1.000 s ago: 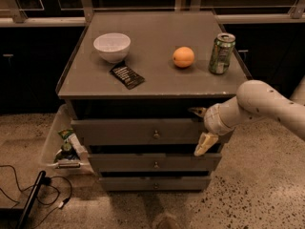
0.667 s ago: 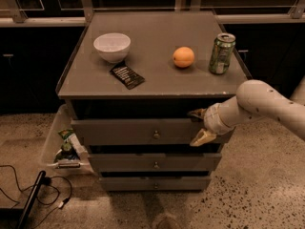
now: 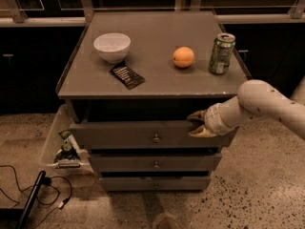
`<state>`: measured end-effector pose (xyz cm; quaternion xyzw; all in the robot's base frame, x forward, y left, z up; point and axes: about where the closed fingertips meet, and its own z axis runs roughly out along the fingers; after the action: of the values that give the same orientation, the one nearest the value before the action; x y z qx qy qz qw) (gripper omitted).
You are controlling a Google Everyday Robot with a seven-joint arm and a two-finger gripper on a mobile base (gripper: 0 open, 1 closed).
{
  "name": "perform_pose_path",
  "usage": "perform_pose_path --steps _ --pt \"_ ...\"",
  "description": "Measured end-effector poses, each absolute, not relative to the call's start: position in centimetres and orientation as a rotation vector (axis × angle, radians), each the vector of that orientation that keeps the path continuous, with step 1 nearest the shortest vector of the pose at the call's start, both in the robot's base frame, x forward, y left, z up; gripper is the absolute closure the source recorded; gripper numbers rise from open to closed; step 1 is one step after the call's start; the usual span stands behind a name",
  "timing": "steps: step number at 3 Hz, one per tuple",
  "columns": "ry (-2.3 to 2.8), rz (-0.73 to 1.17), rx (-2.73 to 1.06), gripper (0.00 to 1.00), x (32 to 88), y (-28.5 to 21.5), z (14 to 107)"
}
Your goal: Open top drawer
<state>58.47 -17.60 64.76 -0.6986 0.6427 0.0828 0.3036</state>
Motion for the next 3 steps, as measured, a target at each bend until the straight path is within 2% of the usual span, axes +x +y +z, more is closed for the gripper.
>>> perform_pose_path --steps 1,2,3 --pt "1.729 0.249 -1.857 1.0 56.83 -17.81 65.33" --pt "1.729 0.249 -1.857 0.81 56.83 -17.81 65.32" --pt "1.729 0.25 -1.857 0.58 56.83 -17.81 65.32"
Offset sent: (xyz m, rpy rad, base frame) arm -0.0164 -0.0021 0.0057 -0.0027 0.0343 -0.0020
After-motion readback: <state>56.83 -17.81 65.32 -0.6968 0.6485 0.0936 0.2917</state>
